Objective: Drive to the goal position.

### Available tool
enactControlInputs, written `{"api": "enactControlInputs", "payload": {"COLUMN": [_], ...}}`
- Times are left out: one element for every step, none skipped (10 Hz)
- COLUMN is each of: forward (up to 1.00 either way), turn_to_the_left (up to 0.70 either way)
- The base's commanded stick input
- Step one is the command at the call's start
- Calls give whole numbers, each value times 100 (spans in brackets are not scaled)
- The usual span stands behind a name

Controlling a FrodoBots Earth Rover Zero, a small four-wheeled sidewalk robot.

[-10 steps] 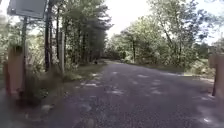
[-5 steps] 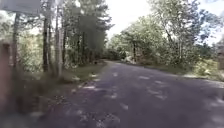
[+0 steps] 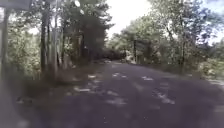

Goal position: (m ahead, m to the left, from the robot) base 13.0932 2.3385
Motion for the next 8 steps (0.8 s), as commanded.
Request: {"api": "enactControlInputs", "payload": {"forward": [45,45,45,45,45,45,45,45], "turn_to_the_left": [0,0,0,0,0,0,0,0]}}
